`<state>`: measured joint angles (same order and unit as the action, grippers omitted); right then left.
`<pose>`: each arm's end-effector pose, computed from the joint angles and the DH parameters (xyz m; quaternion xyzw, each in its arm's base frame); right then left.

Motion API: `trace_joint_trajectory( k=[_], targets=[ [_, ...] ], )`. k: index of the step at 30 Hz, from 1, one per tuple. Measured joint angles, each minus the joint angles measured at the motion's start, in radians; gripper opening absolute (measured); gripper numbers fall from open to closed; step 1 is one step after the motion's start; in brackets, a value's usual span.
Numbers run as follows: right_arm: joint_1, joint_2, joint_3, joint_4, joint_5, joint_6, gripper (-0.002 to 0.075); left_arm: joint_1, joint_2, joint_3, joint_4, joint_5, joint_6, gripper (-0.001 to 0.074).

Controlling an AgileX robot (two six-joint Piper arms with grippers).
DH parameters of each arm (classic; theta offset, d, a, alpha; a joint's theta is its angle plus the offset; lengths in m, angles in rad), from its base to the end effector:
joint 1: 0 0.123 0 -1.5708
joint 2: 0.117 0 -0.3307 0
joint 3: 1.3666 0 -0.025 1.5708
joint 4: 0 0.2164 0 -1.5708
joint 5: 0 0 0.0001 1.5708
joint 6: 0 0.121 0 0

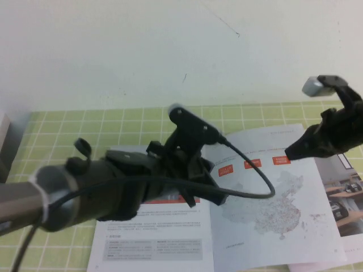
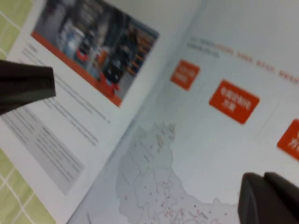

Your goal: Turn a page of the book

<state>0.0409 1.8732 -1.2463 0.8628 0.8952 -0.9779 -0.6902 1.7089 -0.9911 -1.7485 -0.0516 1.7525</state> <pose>0.3632 0.0867 0.2437 -0.2335 0.9076 0.2784 0.2100 0.2891 -0.2309 0.2635 0.2931 0.8439 -0.1297 0.4302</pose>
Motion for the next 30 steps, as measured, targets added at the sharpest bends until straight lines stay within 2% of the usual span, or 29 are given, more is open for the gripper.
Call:
trace_joint_trajectory(
  k=[5, 8, 12, 18, 23, 30],
  targets=[
    [0.000, -0.201, 0.042, 0.047, -0.057, -0.083, -0.0002, 0.099, -0.205, 0.031, 0.011, 0.244, -0.020, -0.0004],
    [0.000, -0.320, 0.112, 0.083, -0.123, -0.145, -0.0002, 0.162, -0.311, 0.065, 0.047, 0.308, -0.073, -0.0004],
    [0.000, -0.473, 0.243, 0.188, -0.184, -0.254, -0.0002, 0.227, -0.433, 0.117, 0.220, 0.359, -0.211, -0.0004],
    [0.000, -0.643, 0.457, 0.403, -0.229, -0.431, -0.0002, 0.346, -0.615, 0.163, 0.493, 0.584, -0.444, -0.0004],
    [0.000, -0.726, 0.611, 0.557, -0.262, -0.597, -0.0002, 0.425, -0.784, 0.211, 0.743, 0.667, -0.648, -0.0004],
    [0.000, -0.861, 0.751, 0.745, -0.245, -0.822, -0.0002, 0.494, -1.030, 0.333, 0.844, 0.767, -0.726, -0.0004]
  ],
)
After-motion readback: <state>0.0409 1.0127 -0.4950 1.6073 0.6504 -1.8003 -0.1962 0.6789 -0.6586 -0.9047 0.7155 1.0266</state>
